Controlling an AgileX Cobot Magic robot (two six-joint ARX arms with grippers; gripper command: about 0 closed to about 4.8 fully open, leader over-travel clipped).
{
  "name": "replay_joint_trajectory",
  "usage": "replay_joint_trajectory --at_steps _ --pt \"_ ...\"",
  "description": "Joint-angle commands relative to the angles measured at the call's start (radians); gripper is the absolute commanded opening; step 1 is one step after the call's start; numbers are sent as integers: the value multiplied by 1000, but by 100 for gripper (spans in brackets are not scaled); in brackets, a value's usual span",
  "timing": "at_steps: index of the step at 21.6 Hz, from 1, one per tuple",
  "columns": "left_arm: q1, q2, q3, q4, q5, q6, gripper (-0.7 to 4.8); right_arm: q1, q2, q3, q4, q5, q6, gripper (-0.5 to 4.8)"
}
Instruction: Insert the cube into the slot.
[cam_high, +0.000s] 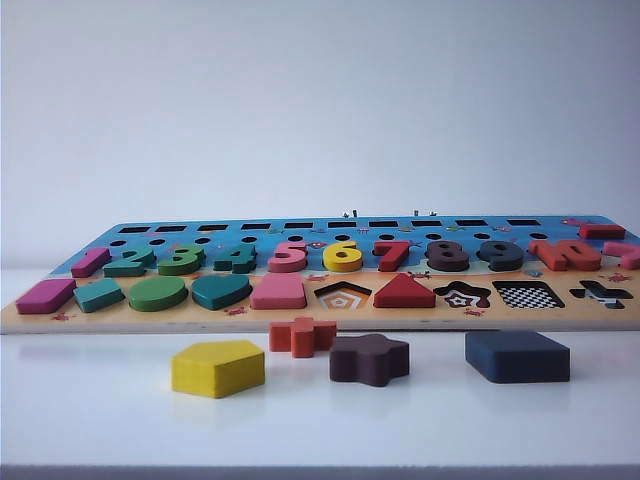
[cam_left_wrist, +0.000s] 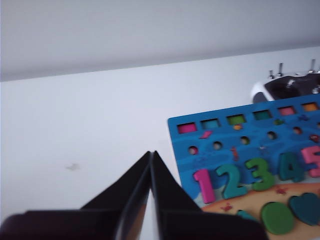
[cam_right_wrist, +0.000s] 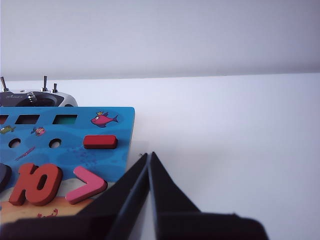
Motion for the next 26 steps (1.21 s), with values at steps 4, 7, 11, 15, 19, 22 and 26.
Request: replay_joint_trajectory --at_steps 4,7,11,15,19,22,26 --pt "-72 140 270 -314 150 -50 7 1 -3 0 0 2 -3 -4" --pt "-97 174 319 -371 237 -118 7 1 -3 0 -2 3 -3 -4" --pt "-153 198 317 -435 321 -118 7 1 -3 0 1 3 -3 -4" --pt "-175 214 315 -438 342 -117 7 1 -3 0 12 1 71 -3" --pt "-174 246 306 -440 343 -117 7 1 -3 0 2 0 144 16" --pt "-174 257 304 -433 343 -117 7 1 -3 5 -3 -43 314 101" --pt "-175 257 304 -431 352 -118 7 1 -3 90 -68 -157 400 159"
